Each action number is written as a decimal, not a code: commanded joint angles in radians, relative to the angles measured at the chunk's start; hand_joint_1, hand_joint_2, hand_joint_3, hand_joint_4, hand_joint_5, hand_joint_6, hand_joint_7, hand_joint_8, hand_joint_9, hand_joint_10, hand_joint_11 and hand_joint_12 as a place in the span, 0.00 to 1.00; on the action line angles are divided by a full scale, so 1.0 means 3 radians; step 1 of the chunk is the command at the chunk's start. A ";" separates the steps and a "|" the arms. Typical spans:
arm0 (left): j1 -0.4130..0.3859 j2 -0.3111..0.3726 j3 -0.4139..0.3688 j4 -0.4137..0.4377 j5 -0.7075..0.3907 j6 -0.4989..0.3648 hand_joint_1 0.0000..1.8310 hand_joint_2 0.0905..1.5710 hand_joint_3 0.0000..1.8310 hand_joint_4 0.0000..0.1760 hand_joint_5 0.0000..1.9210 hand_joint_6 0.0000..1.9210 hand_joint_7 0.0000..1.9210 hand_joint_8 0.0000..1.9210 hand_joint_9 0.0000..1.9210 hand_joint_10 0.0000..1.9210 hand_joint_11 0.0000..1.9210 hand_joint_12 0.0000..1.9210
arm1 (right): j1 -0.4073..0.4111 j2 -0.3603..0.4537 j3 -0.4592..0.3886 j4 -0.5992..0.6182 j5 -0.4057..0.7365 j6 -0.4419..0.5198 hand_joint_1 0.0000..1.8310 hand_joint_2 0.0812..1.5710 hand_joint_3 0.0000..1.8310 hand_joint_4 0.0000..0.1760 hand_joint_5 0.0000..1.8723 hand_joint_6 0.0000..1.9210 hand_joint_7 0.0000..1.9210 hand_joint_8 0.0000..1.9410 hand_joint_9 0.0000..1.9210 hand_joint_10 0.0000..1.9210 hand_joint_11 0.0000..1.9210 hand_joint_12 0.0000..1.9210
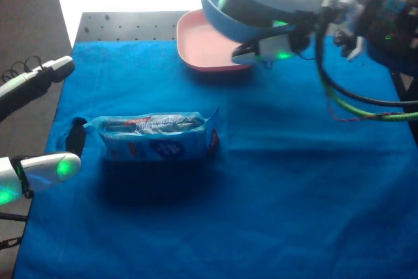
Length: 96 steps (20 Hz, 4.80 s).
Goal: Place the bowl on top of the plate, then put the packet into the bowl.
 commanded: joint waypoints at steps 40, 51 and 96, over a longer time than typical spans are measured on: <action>-0.0075 -0.0052 0.0044 0.0015 -0.0414 -0.0045 0.30 0.61 0.00 0.81 0.05 0.00 0.01 0.00 0.00 0.00 0.02 0.02 | 0.0109 -0.0344 0.0372 -0.0425 -0.0427 -0.0005 0.49 0.91 0.00 0.00 0.32 0.00 0.34 0.06 0.39 0.30 0.28 0.68; -0.0075 -0.0065 0.0038 0.0004 -0.0405 -0.0044 0.31 0.61 0.00 0.70 0.05 0.00 0.01 0.00 0.00 0.00 0.00 0.09 | 0.0111 -0.0172 0.0164 -0.0489 -0.0425 -0.0005 0.08 0.88 0.00 0.05 0.16 0.00 0.20 0.00 0.32 0.00 0.15 0.48; -0.1492 -0.0584 0.0941 0.1214 0.1280 -0.0315 0.75 0.69 0.00 0.00 0.51 0.42 0.49 0.54 0.50 0.63 0.43 0.64 | -0.1512 0.1445 -0.1352 0.1967 0.2460 -0.0008 0.13 0.75 0.01 1.00 0.00 0.00 0.00 0.00 0.00 0.00 0.00 0.00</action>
